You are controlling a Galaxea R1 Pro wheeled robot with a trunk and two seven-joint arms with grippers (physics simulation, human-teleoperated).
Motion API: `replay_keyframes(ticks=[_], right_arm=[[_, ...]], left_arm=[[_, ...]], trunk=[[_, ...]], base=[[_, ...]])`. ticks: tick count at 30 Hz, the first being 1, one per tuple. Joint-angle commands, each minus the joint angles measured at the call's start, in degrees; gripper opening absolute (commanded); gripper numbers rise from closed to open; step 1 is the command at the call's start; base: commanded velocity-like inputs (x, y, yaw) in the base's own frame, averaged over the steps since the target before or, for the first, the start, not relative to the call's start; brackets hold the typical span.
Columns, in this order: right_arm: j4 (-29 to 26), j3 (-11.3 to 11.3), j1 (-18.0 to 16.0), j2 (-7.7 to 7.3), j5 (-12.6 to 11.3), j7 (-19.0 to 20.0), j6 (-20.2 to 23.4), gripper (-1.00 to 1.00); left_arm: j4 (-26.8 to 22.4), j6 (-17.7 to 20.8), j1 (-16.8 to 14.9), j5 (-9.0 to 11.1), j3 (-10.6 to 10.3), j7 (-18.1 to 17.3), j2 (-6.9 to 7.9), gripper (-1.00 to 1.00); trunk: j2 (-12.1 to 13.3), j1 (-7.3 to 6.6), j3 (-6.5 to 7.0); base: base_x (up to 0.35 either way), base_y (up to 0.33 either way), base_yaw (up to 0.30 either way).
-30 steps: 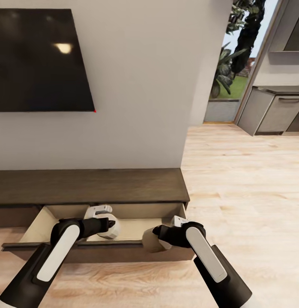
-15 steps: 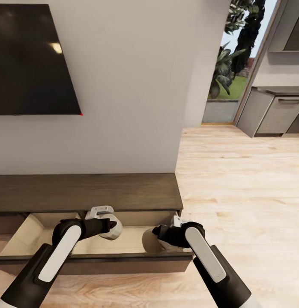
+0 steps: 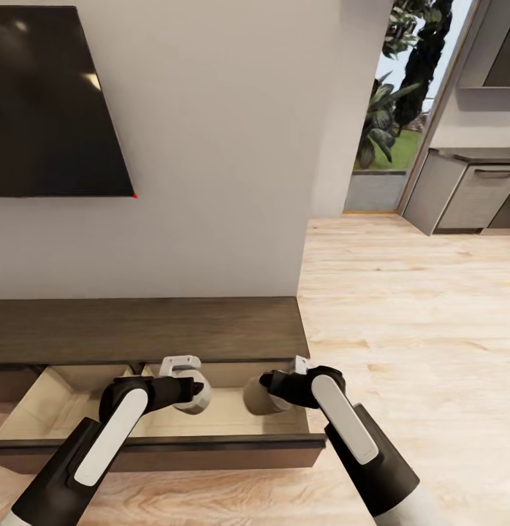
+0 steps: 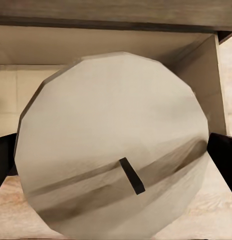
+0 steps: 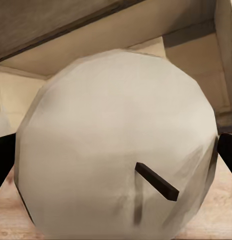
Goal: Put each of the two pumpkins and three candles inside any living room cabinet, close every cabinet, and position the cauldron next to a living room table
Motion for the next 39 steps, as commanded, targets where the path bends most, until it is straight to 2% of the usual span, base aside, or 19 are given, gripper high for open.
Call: replay_keyframes(ticks=[1, 3, 4, 6, 9, 13, 14, 18, 22, 28, 32, 36, 39], right_arm=[[0.82, 0.17, -0.6, 0.02, -0.43, -0.5, -0.62, -1.0], [3.75, 0.38, -1.98, 0.12, 1.65, -0.35, -1.77, -1.0], [6.29, 0.51, -3.42, 0.51, 4.59, -0.21, -2.41, -1.0], [8.17, 0.6, -4.56, 1.88, 8.0, -0.13, -2.88, -1.0], [9.64, 0.66, -5.37, 4.39, 10.31, -0.06, -3.2, -1.0], [10.34, 0.67, -5.81, 5.1, 11.1, 0.0, -3.9, -1.0], [10.41, 0.67, -5.87, 5.18, 11.1, 0.02, -4.41, -1.0], [13.15, 0.67, -6.33, 5.33, 10.76, 0.91, -5.5, -1.0], [15.38, 0.73, -7.09, 5.39, 10.6, 1.35, -5.53, -1.0], [17.95, 0.79, -7.36, 5.48, 10.92, 1.52, -5.45, -1.0], [18.46, 1.52, -7.48, 5.53, 11.08, 1.67, -5.31, -1.0], [22.43, 3.98, -9.58, 5.55, 11.18, 1.7, -5.43, -1.0], [23.83, 4.69, -10.11, 5.56, 11.25, 1.81, -5.63, -1.0]], left_arm=[[0.0, -0.07, -0.05, 0.94, -0.1, 1.28, 0.01, -1.0], [0.14, -0.15, -0.1, 0.92, -0.12, 2.16, -0.41, -1.0], [0.21, -0.18, -0.21, 0.81, 0.06, 2.48, -1.01, -1.0], [0.25, -0.17, -0.47, 0.65, 0.3, 2.7, -1.58, -1.0], [0.29, -0.19, -0.88, 0.47, 0.51, 3.07, -1.97, -1.0], [0.45, -0.33, -1.07, 0.75, 0.73, 6.29, -2.2, -1.0], [0.53, -0.35, -1.08, 0.82, 0.78, 7.19, -2.71, -1.0], [3.26, -0.39, -1.13, 0.33, 0.77, 10.49, -5.88, -1.0], [4.05, -0.39, -1.15, -0.42, 0.36, 11.24, -9.17, -1.0], [3.89, -0.23, -1.9, -4.78, 0.31, 12.91, -13.44, -1.0], [3.92, -0.29, -2.35, -5.62, 0.27, 13.83, -14.5, -1.0], [4.07, -0.28, -3.63, -5.79, 0.2, 14.08, -16.07, -1.0], [4.04, -0.24, -4.15, -6.03, 0.22, 14.62, -15.92, -1.0]], trunk=[[-0.03, 0.0, -0.05], [-0.03, 0.0, -0.05], [-0.03, 0.0, -0.05], [-0.03, 0.0, -0.05], [-0.03, 0.0, -0.05], [-0.03, 0.0, -0.05], [-0.03, 0.0, -0.05], [-0.03, 0.0, -0.05], [-0.03, 0.0, -0.05], [-0.03, 0.0, -0.05], [-0.03, 0.0, -0.05], [-0.03, 0.0, -0.05], [-0.03, 0.0, -0.05]], base=[[0.0, 0.0, 0.0], [0.0, 0.0, 0.0], [0.0, 0.0, 0.0], [0.0, 0.0, 0.0], [0.0, 0.0, 0.0], [0.0, 0.0, 0.0], [0.0, 0.0, 0.0], [0.0, 0.0, 0.0], [0.0, 0.0, 0.0], [0.0, 0.0, 0.0], [0.0, 0.0, 0.0], [0.0, 0.0, 0.0], [0.0, 0.0, 0.0]])
